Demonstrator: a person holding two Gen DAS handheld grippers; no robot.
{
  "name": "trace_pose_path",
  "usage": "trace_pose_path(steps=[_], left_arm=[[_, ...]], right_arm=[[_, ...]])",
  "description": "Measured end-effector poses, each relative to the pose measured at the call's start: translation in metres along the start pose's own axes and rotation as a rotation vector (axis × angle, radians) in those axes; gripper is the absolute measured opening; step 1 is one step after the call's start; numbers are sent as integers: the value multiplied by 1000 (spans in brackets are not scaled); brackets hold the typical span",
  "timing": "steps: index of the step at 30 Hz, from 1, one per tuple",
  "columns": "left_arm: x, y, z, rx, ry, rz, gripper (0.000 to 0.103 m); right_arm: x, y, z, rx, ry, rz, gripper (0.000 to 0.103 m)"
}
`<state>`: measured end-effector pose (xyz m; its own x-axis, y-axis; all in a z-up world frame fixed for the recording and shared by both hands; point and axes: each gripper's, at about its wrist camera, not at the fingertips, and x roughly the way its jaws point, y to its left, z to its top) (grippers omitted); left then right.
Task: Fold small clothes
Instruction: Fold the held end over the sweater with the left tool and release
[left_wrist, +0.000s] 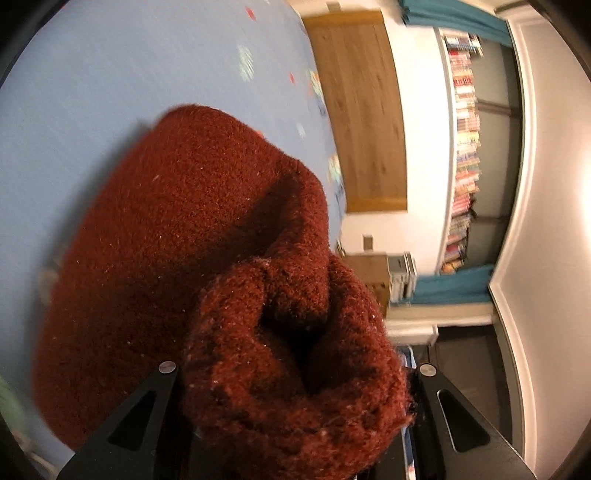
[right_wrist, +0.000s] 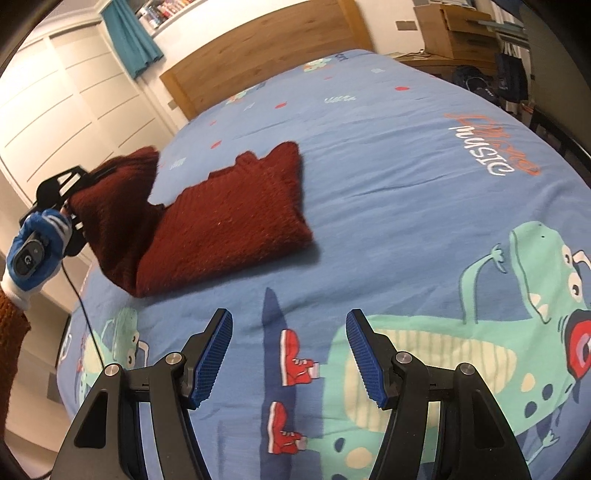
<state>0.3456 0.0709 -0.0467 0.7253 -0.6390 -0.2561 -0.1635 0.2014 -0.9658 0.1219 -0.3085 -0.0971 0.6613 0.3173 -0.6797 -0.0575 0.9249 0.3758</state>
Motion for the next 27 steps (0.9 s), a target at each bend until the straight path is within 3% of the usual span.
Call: trace_pose_path(steps=[5, 12, 21, 27], left_arm=[[50, -20, -27, 70, 103, 43, 18], [96, -20, -70, 222, 207, 214, 18], [122, -30, -130, 521, 243, 469, 20], [118, -18, -168, 604, 265, 516, 30]], right_arm=[[-12, -20, -1, 42, -19, -3, 66], [-22, -45, -9, 98, -36, -13, 66], [-15, -56, -18, 132, -21, -2, 66], [-18, -60, -18, 142, -29, -1, 66]])
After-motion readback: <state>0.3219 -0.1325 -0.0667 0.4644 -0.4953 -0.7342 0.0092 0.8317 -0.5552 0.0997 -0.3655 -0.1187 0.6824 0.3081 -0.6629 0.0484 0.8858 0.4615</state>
